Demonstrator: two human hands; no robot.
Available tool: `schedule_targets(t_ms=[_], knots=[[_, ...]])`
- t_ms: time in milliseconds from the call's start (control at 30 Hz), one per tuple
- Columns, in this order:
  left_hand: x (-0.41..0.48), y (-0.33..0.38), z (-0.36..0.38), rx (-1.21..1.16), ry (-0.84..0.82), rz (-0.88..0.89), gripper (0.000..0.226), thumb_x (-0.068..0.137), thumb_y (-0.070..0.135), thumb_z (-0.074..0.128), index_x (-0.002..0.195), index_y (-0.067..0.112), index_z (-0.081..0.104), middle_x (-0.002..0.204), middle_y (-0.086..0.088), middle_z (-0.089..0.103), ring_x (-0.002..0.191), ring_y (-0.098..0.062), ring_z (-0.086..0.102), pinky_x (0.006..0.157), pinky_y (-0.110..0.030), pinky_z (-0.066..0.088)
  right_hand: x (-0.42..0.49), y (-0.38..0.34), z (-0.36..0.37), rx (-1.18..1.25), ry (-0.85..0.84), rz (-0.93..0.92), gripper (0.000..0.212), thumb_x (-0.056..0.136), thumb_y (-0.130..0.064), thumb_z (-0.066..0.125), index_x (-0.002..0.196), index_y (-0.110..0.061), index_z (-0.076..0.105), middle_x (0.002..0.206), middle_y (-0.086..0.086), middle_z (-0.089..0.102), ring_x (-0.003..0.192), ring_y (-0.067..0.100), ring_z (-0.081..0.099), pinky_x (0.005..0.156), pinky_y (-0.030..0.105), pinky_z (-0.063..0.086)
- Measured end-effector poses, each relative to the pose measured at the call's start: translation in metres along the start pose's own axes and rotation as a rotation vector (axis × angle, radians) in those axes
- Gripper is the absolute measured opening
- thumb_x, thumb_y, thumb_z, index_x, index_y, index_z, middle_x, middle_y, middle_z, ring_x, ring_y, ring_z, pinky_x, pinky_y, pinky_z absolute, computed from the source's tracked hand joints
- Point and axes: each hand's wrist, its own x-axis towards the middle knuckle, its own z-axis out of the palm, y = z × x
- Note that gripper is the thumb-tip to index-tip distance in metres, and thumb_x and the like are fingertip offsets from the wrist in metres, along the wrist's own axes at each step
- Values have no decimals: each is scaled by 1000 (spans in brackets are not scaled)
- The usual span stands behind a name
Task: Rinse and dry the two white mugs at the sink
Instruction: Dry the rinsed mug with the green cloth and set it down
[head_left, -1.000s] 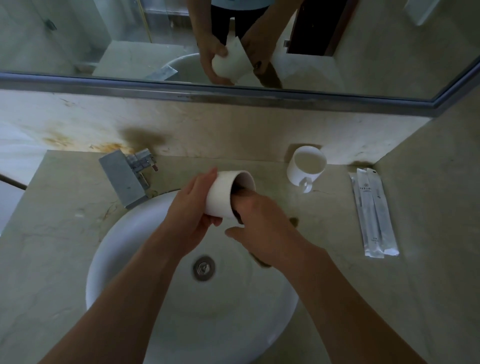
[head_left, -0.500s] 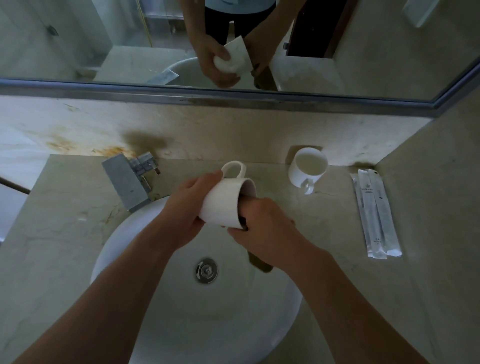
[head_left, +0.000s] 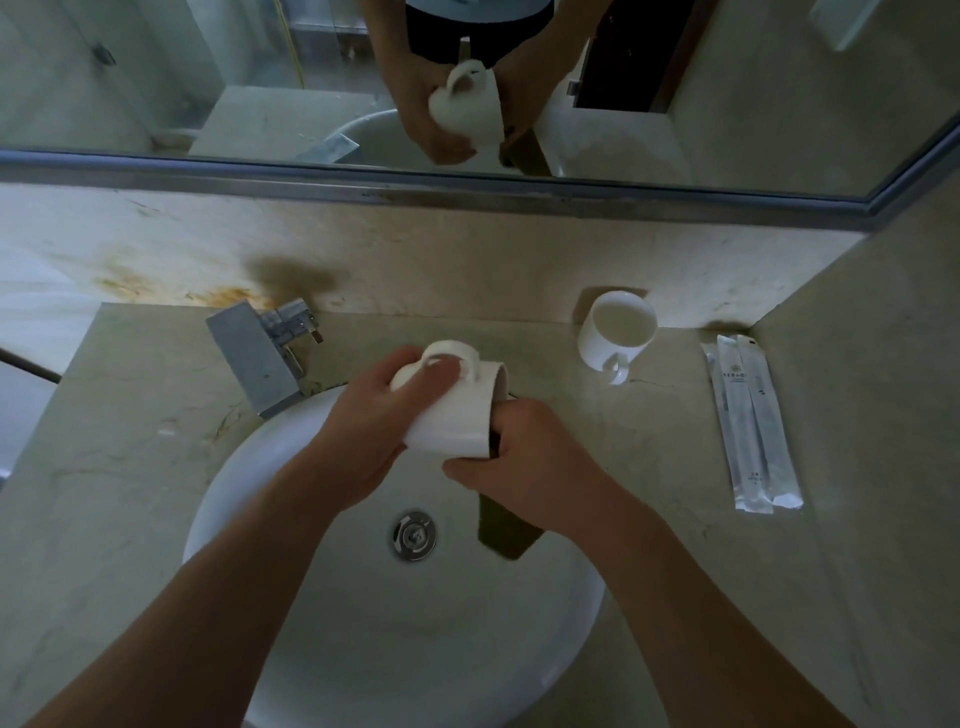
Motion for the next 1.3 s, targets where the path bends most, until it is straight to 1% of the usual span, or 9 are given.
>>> schedule_targets(t_ms=[167,300,400,500,567,667,1067,1167,1300], knots=[[-7,-7,-3,442,64,386,34,77,46,73,109,40,65,105,19,72,94,0,70,70,-16,58,-6,0,-11,938,-205,277,42,89,17,66,122,-6,71,84,4,77,72,17,71,66,29,58],[-10,-9,-1,528,-26,516,49,79,43,76,122,33,56,113,19,66,97,0,66,75,-12,52,-6,7,-14,1208,-244,292,45,82,17,60,122,-1,69,84,11,68,62,15,61,56,25,54],[-6,-4,-11,562,-134,393,52,85,32,80,131,36,56,122,19,63,107,-7,67,80,-19,57,-7,9,-13,1136,-204,278,47,86,18,62,128,-2,69,88,8,71,65,14,60,59,24,53],[-7,5,-25,3,-373,-28,78,88,-3,66,150,43,50,141,3,63,125,-29,67,91,-45,63,-13,13,-18,951,-193,288,53,92,20,61,138,-7,65,94,6,76,69,16,63,65,27,58],[-8,9,-28,-301,-366,-215,71,94,4,63,152,43,48,148,-11,61,125,-42,68,91,-59,61,-15,13,-22,836,-196,262,53,92,18,63,135,-14,68,96,5,78,74,16,66,71,28,60],[-12,6,-16,-228,-285,-341,61,91,35,68,148,20,52,132,-18,73,112,-38,76,81,-50,66,-14,5,-21,704,-172,214,50,91,11,70,127,-23,72,102,2,81,87,22,74,80,31,62],[-13,-20,33,-730,22,-350,70,87,29,80,148,5,55,142,-24,66,128,-39,67,99,-50,60,-15,-6,7,500,126,197,40,90,-3,74,120,-28,76,104,2,83,97,24,79,93,55,63],[-7,-17,30,-800,154,-249,71,86,18,82,150,14,51,144,-25,62,123,-43,67,82,-51,63,-22,-10,7,684,187,249,45,89,5,68,112,-33,78,96,9,80,83,25,75,80,43,64],[-3,-10,16,-516,313,-115,69,82,2,82,137,30,52,135,-11,59,120,-37,62,91,-57,62,-34,-7,-2,616,442,282,35,95,-2,68,118,-27,76,90,-2,80,81,12,78,78,32,65]])
